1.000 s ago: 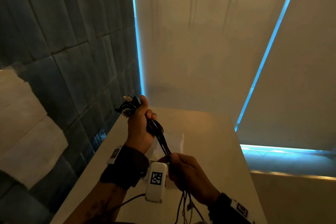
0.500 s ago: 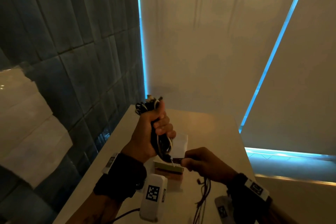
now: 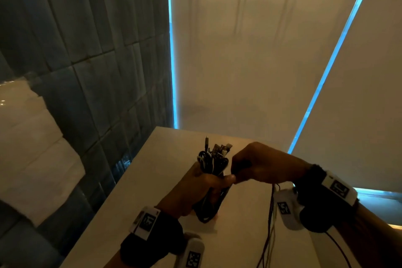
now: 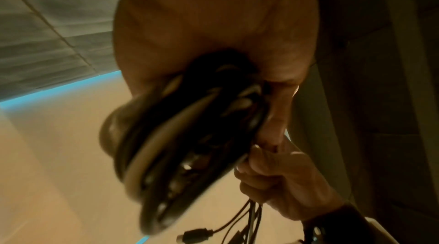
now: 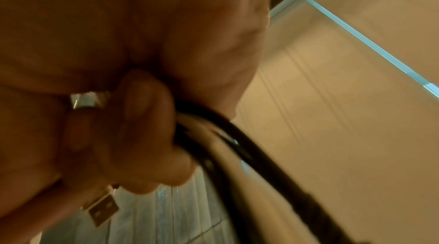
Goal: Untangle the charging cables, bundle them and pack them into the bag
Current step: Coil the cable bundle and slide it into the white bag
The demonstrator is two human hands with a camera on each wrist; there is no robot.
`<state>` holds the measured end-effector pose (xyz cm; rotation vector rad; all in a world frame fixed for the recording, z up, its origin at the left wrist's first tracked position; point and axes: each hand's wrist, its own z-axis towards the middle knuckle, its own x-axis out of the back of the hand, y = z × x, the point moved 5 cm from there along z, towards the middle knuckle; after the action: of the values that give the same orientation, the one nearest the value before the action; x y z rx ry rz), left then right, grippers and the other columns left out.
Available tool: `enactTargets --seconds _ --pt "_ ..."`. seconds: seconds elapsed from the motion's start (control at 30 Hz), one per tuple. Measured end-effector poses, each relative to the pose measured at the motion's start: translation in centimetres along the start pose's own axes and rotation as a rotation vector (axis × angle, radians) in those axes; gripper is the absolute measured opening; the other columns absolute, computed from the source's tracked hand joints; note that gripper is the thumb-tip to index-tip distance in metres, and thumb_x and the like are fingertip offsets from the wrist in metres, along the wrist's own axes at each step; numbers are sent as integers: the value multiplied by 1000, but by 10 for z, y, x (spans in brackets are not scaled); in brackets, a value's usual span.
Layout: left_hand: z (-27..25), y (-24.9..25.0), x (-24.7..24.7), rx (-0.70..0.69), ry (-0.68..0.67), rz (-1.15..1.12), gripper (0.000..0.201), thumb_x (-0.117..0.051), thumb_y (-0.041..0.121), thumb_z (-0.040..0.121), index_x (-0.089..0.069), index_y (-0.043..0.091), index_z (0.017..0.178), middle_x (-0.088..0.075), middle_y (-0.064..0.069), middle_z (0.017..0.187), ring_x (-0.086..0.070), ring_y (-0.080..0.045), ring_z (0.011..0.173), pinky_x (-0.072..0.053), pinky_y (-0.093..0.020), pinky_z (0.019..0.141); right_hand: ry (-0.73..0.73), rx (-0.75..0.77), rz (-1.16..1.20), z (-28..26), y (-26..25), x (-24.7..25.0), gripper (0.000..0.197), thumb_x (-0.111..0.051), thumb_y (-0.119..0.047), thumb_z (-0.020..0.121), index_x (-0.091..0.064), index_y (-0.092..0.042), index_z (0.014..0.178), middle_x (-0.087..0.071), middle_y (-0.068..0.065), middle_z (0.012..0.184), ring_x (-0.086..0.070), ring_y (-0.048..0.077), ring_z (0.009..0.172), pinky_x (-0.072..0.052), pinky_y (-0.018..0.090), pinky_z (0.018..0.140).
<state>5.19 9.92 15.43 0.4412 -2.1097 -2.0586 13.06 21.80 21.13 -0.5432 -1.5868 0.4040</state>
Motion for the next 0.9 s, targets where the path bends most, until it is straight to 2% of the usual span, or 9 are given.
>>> enactTargets --seconds 0.07,0.17,0.3,0.37,0.43,0.5,0.57,0.8,0.9 --pt "2 1 -3 -54 22 40 13 -71 20 76 -68 30 69 -57 8 62 -59 -9 66 -49 -29 74 22 22 -32 3 -3 5 6 -70 -19 86 -71 -16 81 -63 -14 68 -59 -1 65 -43 12 63" --pt "1 3 -6 -105 42 14 20 -68 9 81 -65 28 74 -62 17 67 -62 -1 75 -44 -25 81 29 41 -26 6 -4 8 6 -70 -17 86 -71 -15 81 -63 -14 69 -60 2 66 -46 14 64" --pt "-4 -3 -11 -76 -58 -71 25 -66 10 81 -66 16 105 -71 -4 96 -67 -25 90 -55 -38 81 37 87 -60 9 -8 8 5 -72 -14 85 -72 -9 84 -69 -12 74 -65 3 69 -51 18 67" --pt "-8 -4 -15 -76 -111 -64 27 -63 9 81 -65 16 107 -70 -8 89 -67 -27 81 -56 -39 75 35 93 -31 8 -12 13 4 -75 -15 81 -73 -13 79 -68 -16 69 -64 1 63 -49 14 61" --pt "-10 -1 -13 -109 -78 -68 17 -65 9 80 -68 20 92 -68 -4 76 -63 -24 71 -53 -41 73 61 84 -13 6 -15 21 13 -79 -19 77 -69 -21 70 -63 -19 58 -59 2 54 -42 11 53" --pt "-10 1 -8 -138 -46 -65 11 -68 13 79 -69 24 78 -64 -2 69 -59 -21 65 -52 -39 70 102 62 -23 5 -13 29 15 -81 -27 73 -71 -16 71 -67 -6 62 -59 10 56 -47 24 54" --pt "-11 3 -3 -155 -31 -54 9 -71 20 79 -67 22 72 -60 -1 64 -55 -18 59 -50 -32 63 133 44 -36 5 -10 34 25 -81 -33 71 -72 -10 74 -65 3 63 -55 14 56 -45 26 56" --pt "-9 -4 2 -91 -33 -89 37 -76 30 73 -60 0 87 -47 -1 54 -47 -14 46 -46 -26 54 194 -65 -28 1 -3 53 19 -79 -32 74 -72 -15 71 -52 -7 53 -42 6 51 -34 15 51" --pt "-10 -6 2 -84 -41 -96 22 -75 30 74 -62 12 75 -46 -2 53 -47 -13 44 -45 -24 52 200 -95 -19 0 1 53 19 -78 -33 74 -72 -15 72 -49 -9 50 -40 5 50 -32 14 49"
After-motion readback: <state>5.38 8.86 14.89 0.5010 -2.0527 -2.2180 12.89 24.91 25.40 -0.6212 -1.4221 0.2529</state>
